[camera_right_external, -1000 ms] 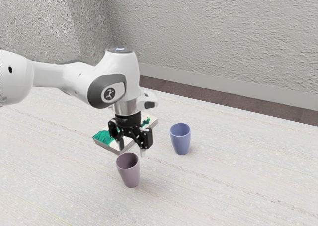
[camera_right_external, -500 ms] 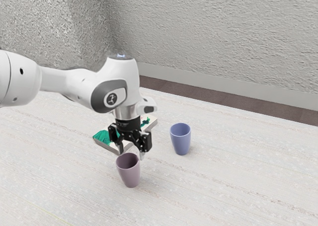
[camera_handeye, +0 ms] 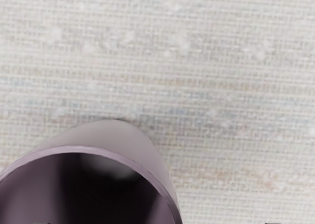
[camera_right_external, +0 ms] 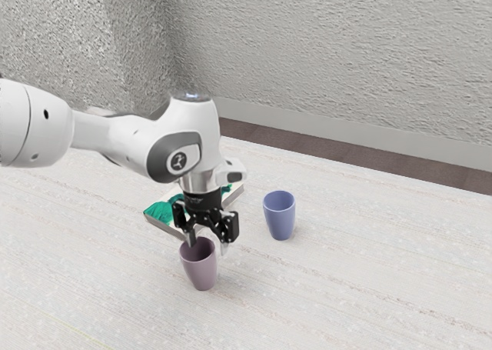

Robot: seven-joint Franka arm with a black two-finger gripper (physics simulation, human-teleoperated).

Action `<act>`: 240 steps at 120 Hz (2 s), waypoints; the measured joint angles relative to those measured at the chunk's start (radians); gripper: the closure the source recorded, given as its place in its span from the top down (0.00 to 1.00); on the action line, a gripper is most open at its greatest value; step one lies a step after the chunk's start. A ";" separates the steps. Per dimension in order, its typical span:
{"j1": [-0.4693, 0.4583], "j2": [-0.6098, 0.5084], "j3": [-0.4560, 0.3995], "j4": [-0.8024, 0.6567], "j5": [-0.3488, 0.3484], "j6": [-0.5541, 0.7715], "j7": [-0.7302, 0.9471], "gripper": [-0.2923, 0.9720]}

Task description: Place the left cup onto the right cup

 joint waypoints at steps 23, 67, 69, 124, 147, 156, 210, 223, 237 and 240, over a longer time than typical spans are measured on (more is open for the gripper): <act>-0.001 0.015 0.000 0.001 -0.004 0.010 -0.001 0.65; 0.000 0.035 0.003 0.005 -0.013 0.021 -0.003 0.58; 0.000 0.035 0.003 0.005 -0.014 0.021 -0.003 0.57; -0.002 0.042 0.012 0.005 -0.020 0.024 -0.003 0.37; -0.005 0.046 0.016 0.008 -0.020 0.025 -0.004 0.28; -0.005 0.047 0.017 0.008 -0.020 0.025 -0.004 0.24; -0.011 0.046 0.018 0.009 -0.012 0.023 -0.013 0.16; -0.016 0.039 0.022 0.010 -0.006 0.019 -0.017 0.15; -0.020 0.034 0.025 0.027 0.005 0.011 -0.022 0.15; -0.021 0.034 0.026 0.035 0.009 0.008 -0.023 0.15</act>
